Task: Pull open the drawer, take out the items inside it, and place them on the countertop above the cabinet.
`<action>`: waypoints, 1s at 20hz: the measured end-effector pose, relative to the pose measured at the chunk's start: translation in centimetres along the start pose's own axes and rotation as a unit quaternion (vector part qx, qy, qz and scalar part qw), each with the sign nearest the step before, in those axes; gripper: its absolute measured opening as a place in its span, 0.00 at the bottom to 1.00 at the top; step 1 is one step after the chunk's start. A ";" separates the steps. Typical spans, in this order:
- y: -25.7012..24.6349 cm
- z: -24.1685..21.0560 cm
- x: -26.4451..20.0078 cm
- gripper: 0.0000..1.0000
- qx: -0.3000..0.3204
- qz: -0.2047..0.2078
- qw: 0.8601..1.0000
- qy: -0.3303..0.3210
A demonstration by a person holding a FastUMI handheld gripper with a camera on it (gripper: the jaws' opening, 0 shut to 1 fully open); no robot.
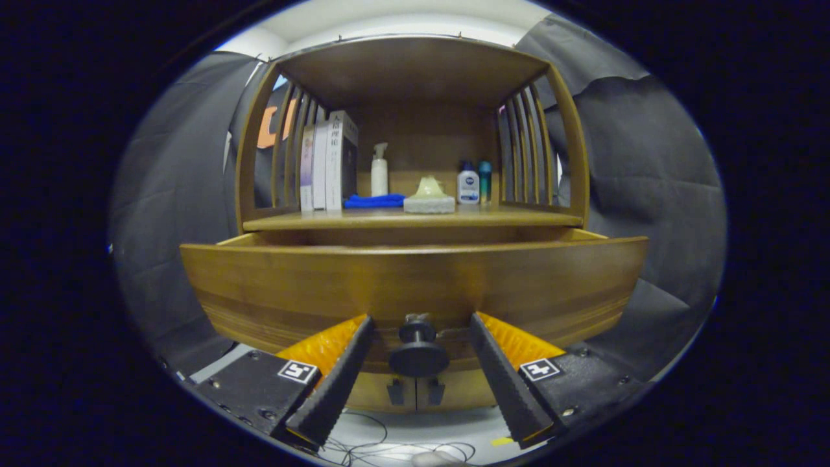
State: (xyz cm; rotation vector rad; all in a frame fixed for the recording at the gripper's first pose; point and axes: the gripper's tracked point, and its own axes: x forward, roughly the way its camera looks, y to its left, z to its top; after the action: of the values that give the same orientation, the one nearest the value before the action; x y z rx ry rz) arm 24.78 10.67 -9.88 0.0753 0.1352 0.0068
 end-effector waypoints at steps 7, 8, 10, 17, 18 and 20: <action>0.0 0.2 0.9 0.99 -0.010 -0.004 1.000 0.003; 0.1 0.3 1.1 0.99 -0.011 -0.004 1.000 0.004; 0.1 0.4 1.0 0.99 -0.012 -0.004 1.000 0.006; 0.1 0.3 1.3 0.99 -0.021 -0.008 1.000 0.008; 0.0 0.3 1.2 0.99 -0.023 -0.009 1.000 0.007; 0.0 0.2 1.2 0.99 -0.024 -0.009 1.000 0.008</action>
State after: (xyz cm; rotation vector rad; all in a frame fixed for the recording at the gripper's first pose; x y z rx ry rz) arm 26.04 10.69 -9.83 0.0255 0.1511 -0.0080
